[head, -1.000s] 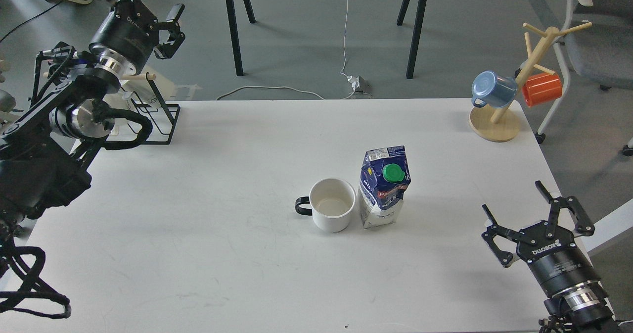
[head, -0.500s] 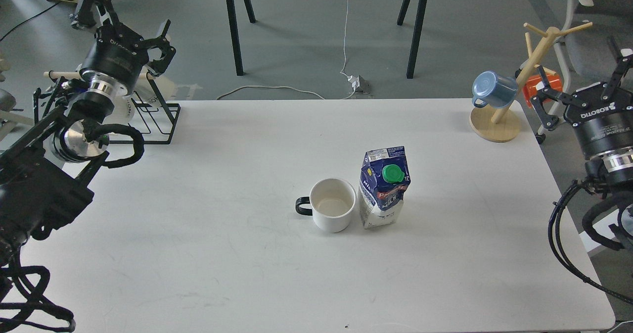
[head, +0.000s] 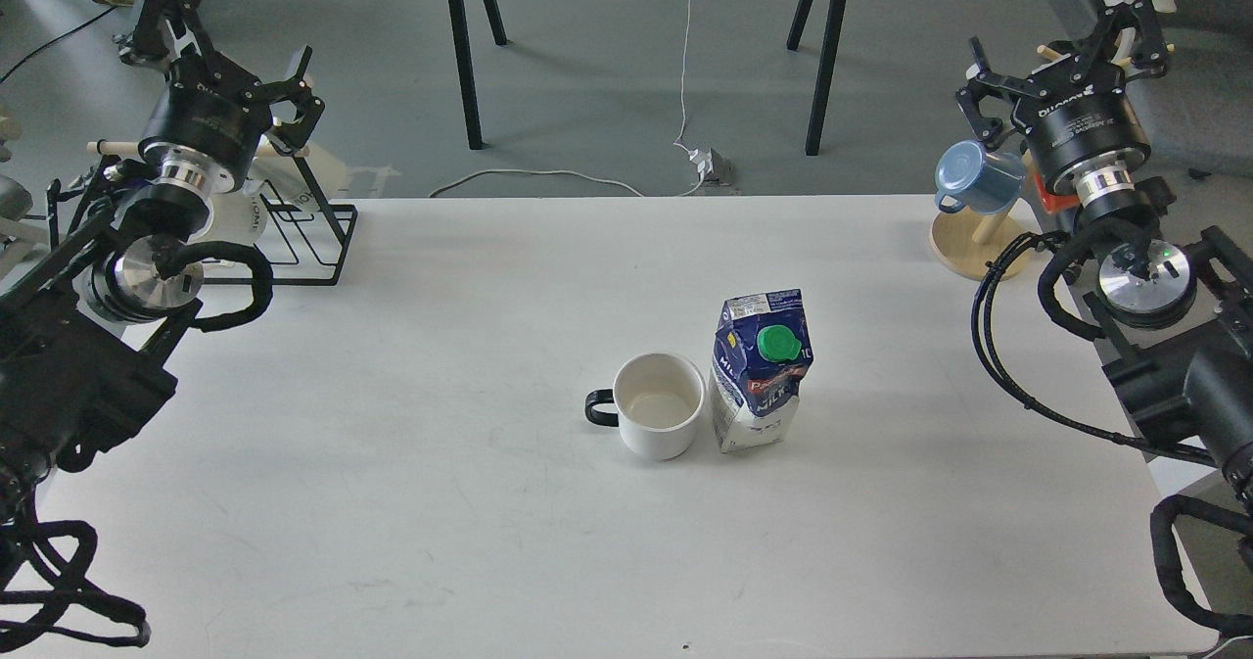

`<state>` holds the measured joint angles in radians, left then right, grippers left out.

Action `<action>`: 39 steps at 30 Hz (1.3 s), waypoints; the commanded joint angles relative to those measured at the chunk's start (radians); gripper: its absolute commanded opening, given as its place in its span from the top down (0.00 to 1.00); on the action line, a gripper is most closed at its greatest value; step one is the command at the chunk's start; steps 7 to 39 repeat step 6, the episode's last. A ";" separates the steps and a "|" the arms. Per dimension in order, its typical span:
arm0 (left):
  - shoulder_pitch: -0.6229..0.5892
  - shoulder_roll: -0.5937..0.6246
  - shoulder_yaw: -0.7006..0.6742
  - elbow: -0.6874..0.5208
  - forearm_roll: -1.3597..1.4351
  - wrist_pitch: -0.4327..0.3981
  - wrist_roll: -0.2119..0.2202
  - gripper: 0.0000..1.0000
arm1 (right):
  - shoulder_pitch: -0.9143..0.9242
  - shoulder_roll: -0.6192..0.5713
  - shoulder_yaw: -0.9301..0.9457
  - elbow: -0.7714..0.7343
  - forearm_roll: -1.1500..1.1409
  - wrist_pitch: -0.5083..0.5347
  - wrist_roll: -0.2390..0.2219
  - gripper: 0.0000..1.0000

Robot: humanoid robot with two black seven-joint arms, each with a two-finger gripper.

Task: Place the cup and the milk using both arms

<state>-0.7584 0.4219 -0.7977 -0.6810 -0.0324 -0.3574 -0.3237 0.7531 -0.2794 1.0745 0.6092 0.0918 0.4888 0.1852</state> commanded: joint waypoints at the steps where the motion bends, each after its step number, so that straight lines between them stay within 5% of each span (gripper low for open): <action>1: 0.002 0.001 0.000 0.000 0.000 0.000 0.000 0.00 | 0.003 0.017 0.002 -0.003 -0.001 0.000 0.003 0.02; 39: 0.004 0.000 0.000 0.027 0.000 -0.005 0.000 0.00 | 0.008 0.017 0.048 -0.003 0.000 0.000 0.007 0.02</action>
